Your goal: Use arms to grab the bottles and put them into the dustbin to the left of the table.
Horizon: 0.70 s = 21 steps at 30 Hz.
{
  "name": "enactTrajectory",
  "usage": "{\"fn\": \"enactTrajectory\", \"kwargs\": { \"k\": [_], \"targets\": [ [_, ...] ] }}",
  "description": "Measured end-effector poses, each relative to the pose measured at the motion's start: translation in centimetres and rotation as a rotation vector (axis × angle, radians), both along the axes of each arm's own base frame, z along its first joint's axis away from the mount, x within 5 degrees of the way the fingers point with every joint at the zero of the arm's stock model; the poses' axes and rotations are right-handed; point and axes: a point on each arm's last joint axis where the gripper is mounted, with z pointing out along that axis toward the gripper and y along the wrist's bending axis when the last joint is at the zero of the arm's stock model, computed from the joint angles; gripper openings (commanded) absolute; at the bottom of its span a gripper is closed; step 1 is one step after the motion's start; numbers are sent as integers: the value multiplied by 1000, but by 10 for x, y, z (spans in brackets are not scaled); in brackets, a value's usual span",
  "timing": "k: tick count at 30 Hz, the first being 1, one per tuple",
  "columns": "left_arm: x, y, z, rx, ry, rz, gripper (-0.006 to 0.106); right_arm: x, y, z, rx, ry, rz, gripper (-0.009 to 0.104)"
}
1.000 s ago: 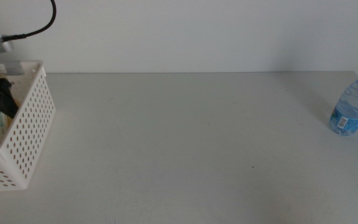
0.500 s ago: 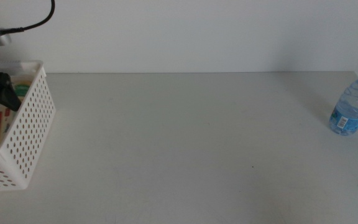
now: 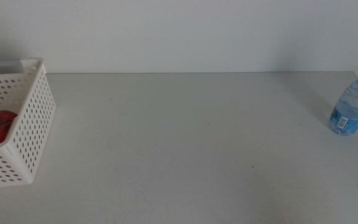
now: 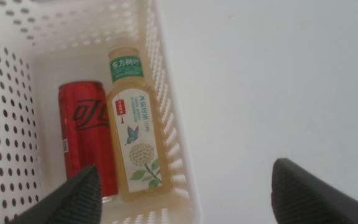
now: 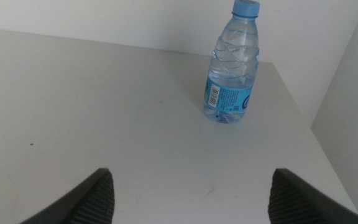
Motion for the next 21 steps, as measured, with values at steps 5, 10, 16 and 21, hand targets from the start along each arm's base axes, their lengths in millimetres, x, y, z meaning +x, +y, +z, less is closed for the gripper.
{"fn": "enactTrajectory", "kwargs": {
  "k": [5,10,16,21],
  "targets": [
    [-51,-31,24,33,-115,-75,94,0,0,0,0,0,0,63],
    [-102,-64,20,58,-246,-154,94,0,0,0,0,0,0,63],
    [-148,-89,-20,17,-290,-192,94,0,0,0,0,0,0,63],
    [-166,-95,-52,10,-279,-186,94,0,0,0,0,0,0,63]
  ]
}}
